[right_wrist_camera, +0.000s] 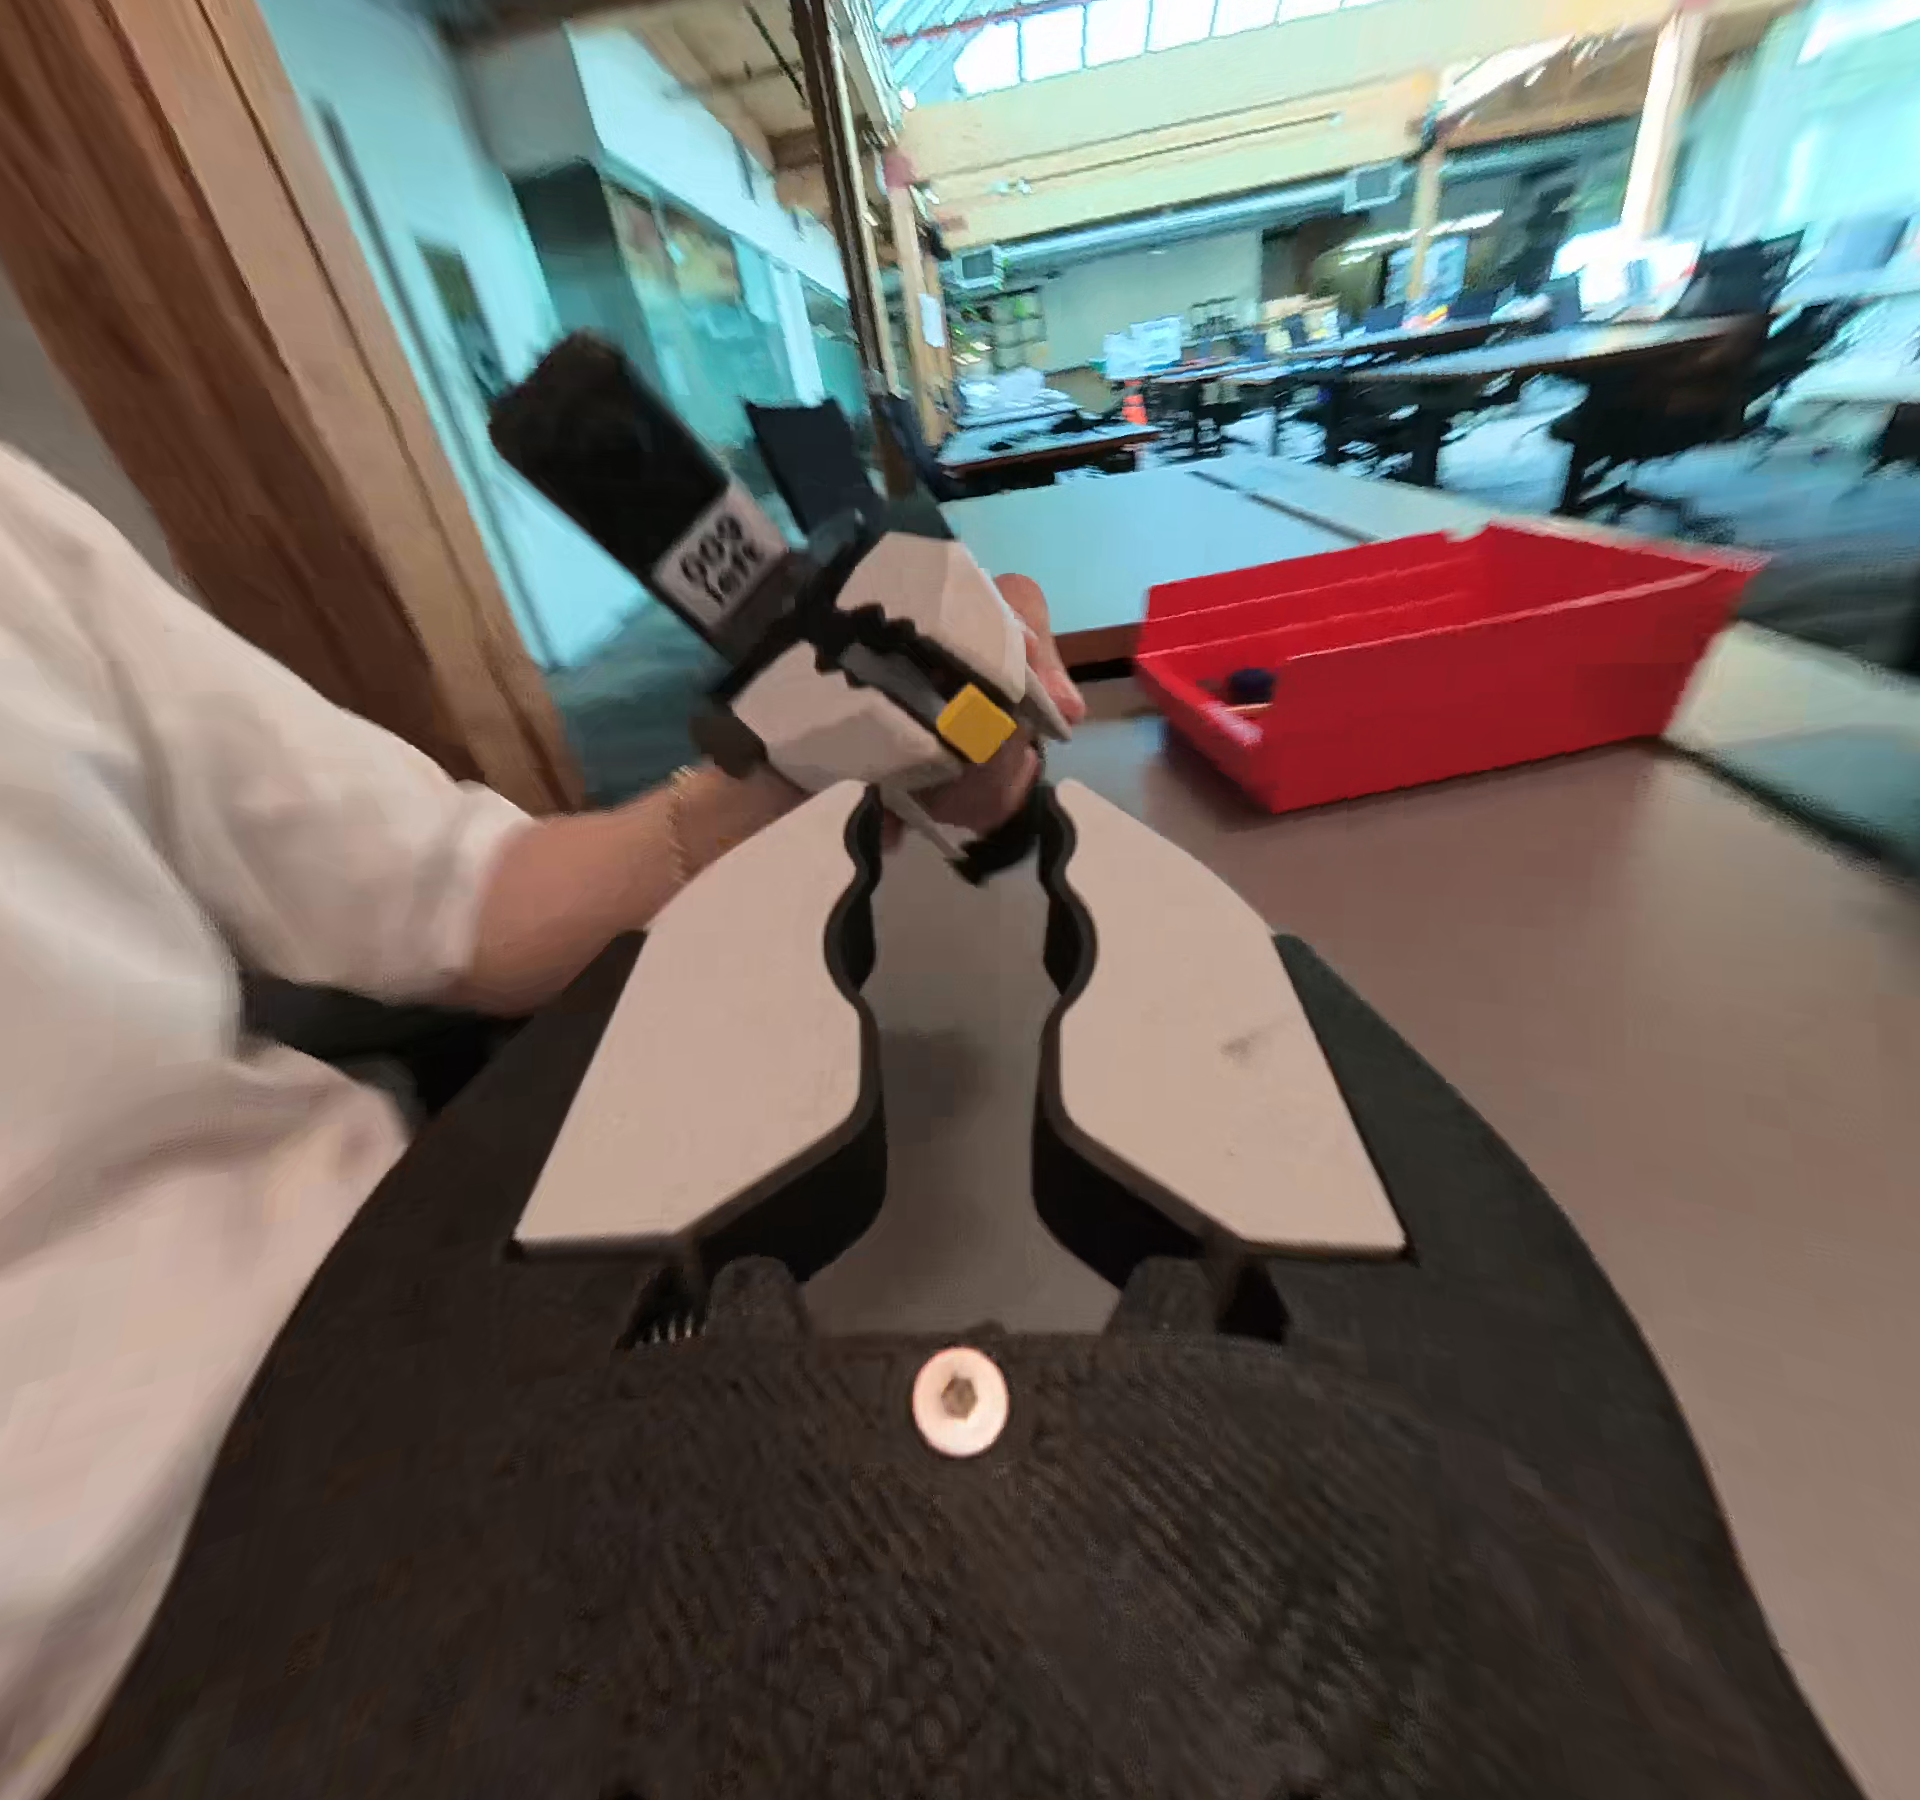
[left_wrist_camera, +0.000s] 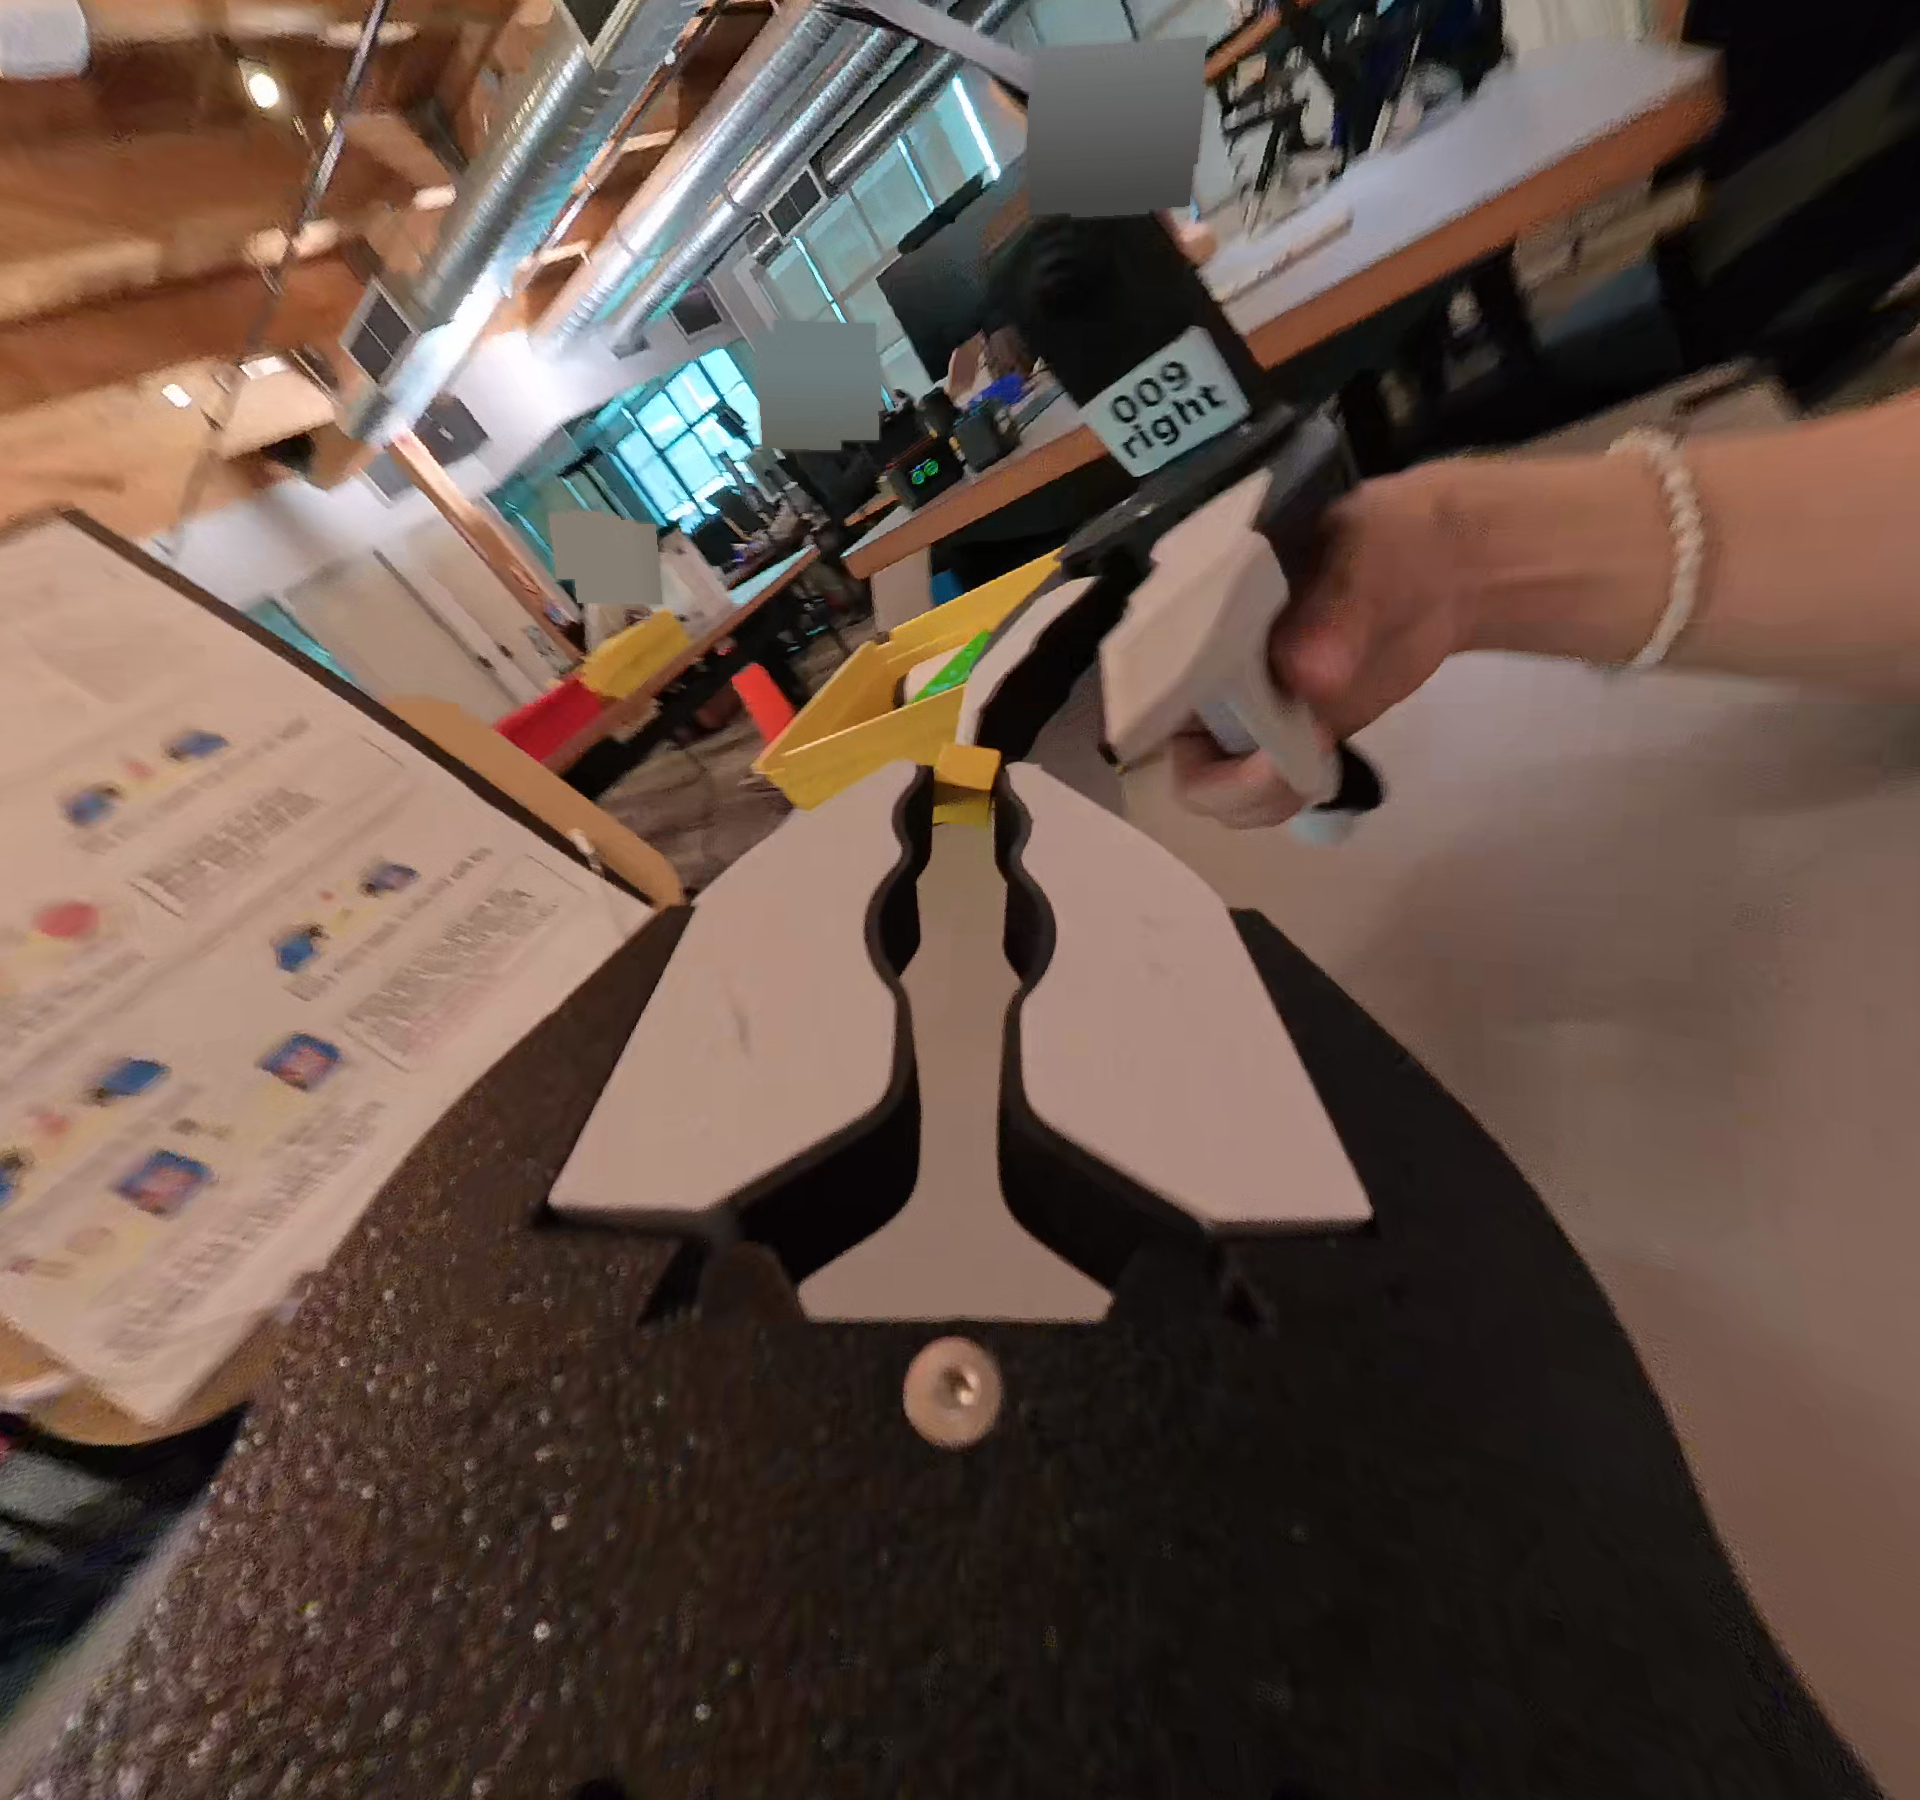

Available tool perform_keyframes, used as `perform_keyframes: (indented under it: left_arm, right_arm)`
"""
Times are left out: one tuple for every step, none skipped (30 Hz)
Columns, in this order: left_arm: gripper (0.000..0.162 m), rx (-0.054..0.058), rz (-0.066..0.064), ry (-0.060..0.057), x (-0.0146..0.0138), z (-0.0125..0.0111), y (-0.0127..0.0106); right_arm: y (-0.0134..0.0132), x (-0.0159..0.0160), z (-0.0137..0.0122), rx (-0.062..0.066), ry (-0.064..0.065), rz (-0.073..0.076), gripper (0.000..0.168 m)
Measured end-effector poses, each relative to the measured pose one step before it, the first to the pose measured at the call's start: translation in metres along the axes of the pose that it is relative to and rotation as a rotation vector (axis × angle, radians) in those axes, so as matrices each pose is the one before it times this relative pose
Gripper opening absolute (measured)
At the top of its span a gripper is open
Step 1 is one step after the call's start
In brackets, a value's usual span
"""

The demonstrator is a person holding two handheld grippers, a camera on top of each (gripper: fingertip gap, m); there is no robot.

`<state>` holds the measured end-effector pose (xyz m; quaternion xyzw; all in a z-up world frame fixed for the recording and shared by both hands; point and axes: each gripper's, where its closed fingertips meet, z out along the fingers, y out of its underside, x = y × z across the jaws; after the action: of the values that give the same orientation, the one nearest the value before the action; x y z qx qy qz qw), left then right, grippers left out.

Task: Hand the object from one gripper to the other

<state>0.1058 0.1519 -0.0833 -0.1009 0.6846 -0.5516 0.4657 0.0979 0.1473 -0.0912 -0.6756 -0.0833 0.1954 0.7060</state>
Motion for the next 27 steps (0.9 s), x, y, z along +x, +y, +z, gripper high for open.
perform_keyframes:
  left_arm:
    - [0.01, 0.0176, -0.0864, 0.0184, -0.00199, -0.00182, -0.00152]
    - [0.01, 0.0203, -0.1024, 0.0349, -0.0002, -0.00162, -0.00254]
    - [0.01, 0.012, -0.1133, 0.0552, 0.00239, -0.00108, -0.00208]
    - [0.01, 0.0083, -0.1053, 0.0438, 0.00135, -0.001, -0.00203]
    - [0.01, 0.0122, -0.0832, 0.0274, 0.00001, -0.00094, -0.00211]
    - [0.01, 0.0087, -0.0596, 0.0353, 0.00215, -0.00086, -0.00098]
    - [0.01, 0.0013, -0.0419, 0.0312, 0.0024, -0.00055, 0.00032]
    - [0.01, -0.0056, -0.0302, 0.021, 0.00182, -0.00004, 0.00141]
    - [0.01, -0.0178, -0.024, 0.0298, 0.00328, 0.00061, 0.00293]
    - [0.01, -0.0232, -0.0192, 0.0259, 0.00318, 0.00098, 0.00345]
    - [0.01, -0.0213, -0.0142, 0.0025, 0.00044, 0.00113, 0.00282]
    - [0.01, -0.0246, -0.0128, -0.0046, -0.00045, 0.00093, 0.00309]
    - [0.01, -0.024, -0.0129, 0.0063, 0.00088, 0.00078, 0.00293]
    - [0.01, -0.0178, -0.014, 0.0051, 0.00079, 0.00044, 0.00219]
    - [0.01, -0.0167, -0.0158, -0.0037, -0.00067, 0.0003, 0.00196]
    - [0.01, -0.0183, -0.0134, 0.003, 0.00009, 0.00016, 0.00233]
    - [0.01, -0.0113, -0.0078, 0.0088, 0.00083, -0.00001, 0.00162]
    - [0.01, -0.0016, -0.0078, -0.0007, -0.00038, -0.00001, 0.00055]
    - [0.01, -0.0034, -0.0124, -0.0011, -0.00077, -0.00012, 0.00074]
    - [0.01, -0.0094, -0.0117, 0.004, -0.00046, 0.00006, 0.00167]
    - [0.01, -0.004, -0.0088, 0.0017, -0.00068, -0.00017, 0.0012]
    - [0.01, -0.0011, -0.0129, 0.001, -0.00077, -0.00025, 0.00087]
    - [0.01, -0.006, -0.0159, 0.0039, -0.00055, -0.0002, 0.00144]
    - [0.01, -0.0078, -0.0111, 0.0055, -0.00032, -0.0003, 0.00163]
    - [0.01, -0.0023, -0.0053, 0.0036, -0.00023, -0.00029, 0.00086]
    - [0.01, 0.0043, 0.0011, -0.0006, -0.00038, -0.00036, -0.00022]
    - [0.011, 0.005, 0.0152, -0.0018, -0.00002, -0.00019, -0.00043]
  right_arm:
    - [0.00066, 0.00138, -0.00165, -0.0255, 0.0468, -0.1348, 0.034]
    - [0.00026, 0.00094, -0.00145, -0.0232, 0.0463, -0.1456, 0.036]
    - [-0.00071, -0.00019, -0.0007, -0.0169, 0.0435, -0.1561, 0.039]
    - [-0.00042, -0.00031, -0.00001, -0.0185, 0.0431, -0.1521, 0.039]
    - [0.00146, -0.00028, 0.00065, -0.0343, 0.0343, -0.1255, 0.039]
    - [0.00328, 0.00043, 0.00128, -0.0453, 0.027, -0.0922, 0.038]
    - [0.00302, -0.00153, 0.00156, -0.0349, 0.0112, -0.0753, 0.036]
    - [0.00129, -0.00361, 0.00146, -0.016, 0.0007, -0.072, 0.033]
    - [-0.00218, -0.00319, 0.00095, 0.0071, 0.0065, -0.0656, 0.03]
    - [-0.00454, -0.00045, 0.00073, 0.0198, 0.0233, -0.0544, 0.027]
    - [-0.00463, 0.00076, 0.00071, 0.0171, 0.0235, -0.0385, 0.025]
    - [-0.0029, -0.00061, 0.00087, 0.0047, 0.0048, -0.0273, 0.023]
    - [-0.0023, -0.00179, 0.00065, 0.0019, -0.0066, -0.0244, 0.022]
    - [-0.00144, 0.00121, 0.00033, -0.0018, 0.0146, -0.0215, 0.022]
    - [-0.00156, 0.0005, -0.00013, 0.0024, 0.0084, -0.0183, 0.021]
    - [-0.00083, -0.00061, -0.00012, 0.0019, -0.004, -0.0048, 0.021]
    - [0.00007, -0.00022, -0.00018, -0.0012, -0.0031, 0.0048, 0.02]
    - [-0.00066, 0.0001, -0.00025, 0.005, 0.0009, 0.0021, 0.018]
    - [-0.00005, -0.00204, 0.00009, 0.0016, -0.014, 0.0045, 0.015]
    - [0.00112, -0.00223, 0.00049, -0.0048, -0.0151, 0.0076, 0.014]
    - [0.00094, -0.00105, 0.00058, -0.0044, -0.0046, -0.0005, 0.013]
    - [0.00079, -0.00054, 0.00068, -0.0049, 0.001, -0.0056, 0.013]
    - [0.0009, -0.00128, 0.00058, -0.0061, -0.0068, -0.0032, 0.013]
    - [0.00058, -0.00164, 0.00048, -0.0044, -0.0108, 0.0018, 0.013]
    - [0.00031, -0.0009, 0.00036, -0.0031, -0.0071, 0.0057, 0.012]
    - [0.00069, 0.00005, 0.00044, -0.0065, -0.0028, 0.0161, 0.011]
    - [0.0005, 0.00001, 0.00032, -0.0043, -0.0104, 0.0338, 0.011]
